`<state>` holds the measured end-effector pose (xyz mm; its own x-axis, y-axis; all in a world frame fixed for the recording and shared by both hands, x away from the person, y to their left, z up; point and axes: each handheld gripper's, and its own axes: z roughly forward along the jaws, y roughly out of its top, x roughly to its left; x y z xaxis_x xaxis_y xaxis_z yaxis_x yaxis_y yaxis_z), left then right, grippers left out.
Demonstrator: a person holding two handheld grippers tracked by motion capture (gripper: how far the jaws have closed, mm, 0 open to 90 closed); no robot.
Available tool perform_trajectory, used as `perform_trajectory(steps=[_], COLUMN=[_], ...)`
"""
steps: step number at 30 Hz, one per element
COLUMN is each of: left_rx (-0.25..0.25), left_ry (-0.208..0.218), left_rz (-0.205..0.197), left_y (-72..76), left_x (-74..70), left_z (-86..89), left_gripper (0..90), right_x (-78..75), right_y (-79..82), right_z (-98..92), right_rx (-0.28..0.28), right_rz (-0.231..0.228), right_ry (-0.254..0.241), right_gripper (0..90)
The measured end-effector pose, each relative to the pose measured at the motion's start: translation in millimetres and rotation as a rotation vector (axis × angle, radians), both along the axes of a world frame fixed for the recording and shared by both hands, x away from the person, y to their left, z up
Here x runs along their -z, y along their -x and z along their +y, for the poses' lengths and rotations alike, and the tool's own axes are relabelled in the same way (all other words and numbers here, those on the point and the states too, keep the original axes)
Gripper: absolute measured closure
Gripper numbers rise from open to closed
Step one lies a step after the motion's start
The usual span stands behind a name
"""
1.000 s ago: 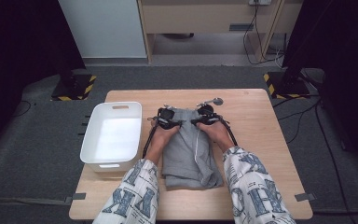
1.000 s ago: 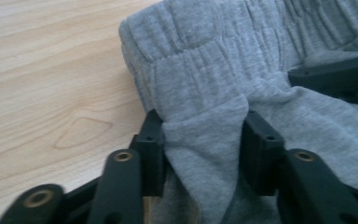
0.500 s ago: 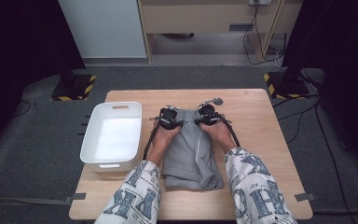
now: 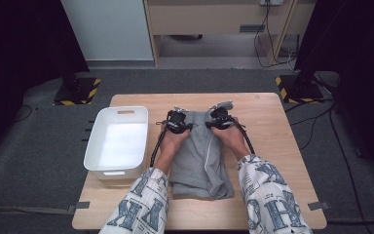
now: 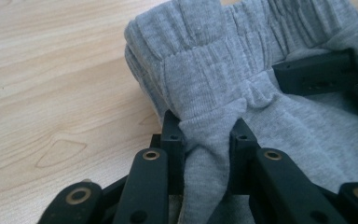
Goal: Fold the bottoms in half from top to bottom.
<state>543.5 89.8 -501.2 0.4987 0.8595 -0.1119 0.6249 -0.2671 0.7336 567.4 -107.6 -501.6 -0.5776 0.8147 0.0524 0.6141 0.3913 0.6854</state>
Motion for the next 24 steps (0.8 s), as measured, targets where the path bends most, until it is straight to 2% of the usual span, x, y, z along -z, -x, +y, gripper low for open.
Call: perform_trajectory(steps=[12,14,16,19,24], left_rx=[0.008,0.015,0.021,0.04,0.052], left_ry=[0.011,0.008,0.031,0.005,0.001], left_rz=[-0.059,-0.073,-0.074,-0.097,-0.132], left_y=[8.2,10.2,12.9,17.9,27.2], left_x=[-18.6,-24.6,-30.4,-39.9,-58.7], left_z=[-7.0,-9.1,-11.5,-17.6,-25.2], left_gripper=[73.7,73.7,73.7,73.8,73.9], right_x=[-17.1,-21.2,-25.9,-33.9,-47.2], right_y=[4.7,6.4,8.3,12.2,20.3], right_z=[-10.0,-11.3,-14.0,-20.5,-27.3], right_rx=[0.004,0.004,0.008,0.008,0.015], right_rz=[-0.045,-0.054,-0.067,-0.084,-0.111], right_ry=[-0.017,-0.018,-0.021,-0.026,-0.037], right_gripper=[73.8,73.8,73.8,73.9,73.9])
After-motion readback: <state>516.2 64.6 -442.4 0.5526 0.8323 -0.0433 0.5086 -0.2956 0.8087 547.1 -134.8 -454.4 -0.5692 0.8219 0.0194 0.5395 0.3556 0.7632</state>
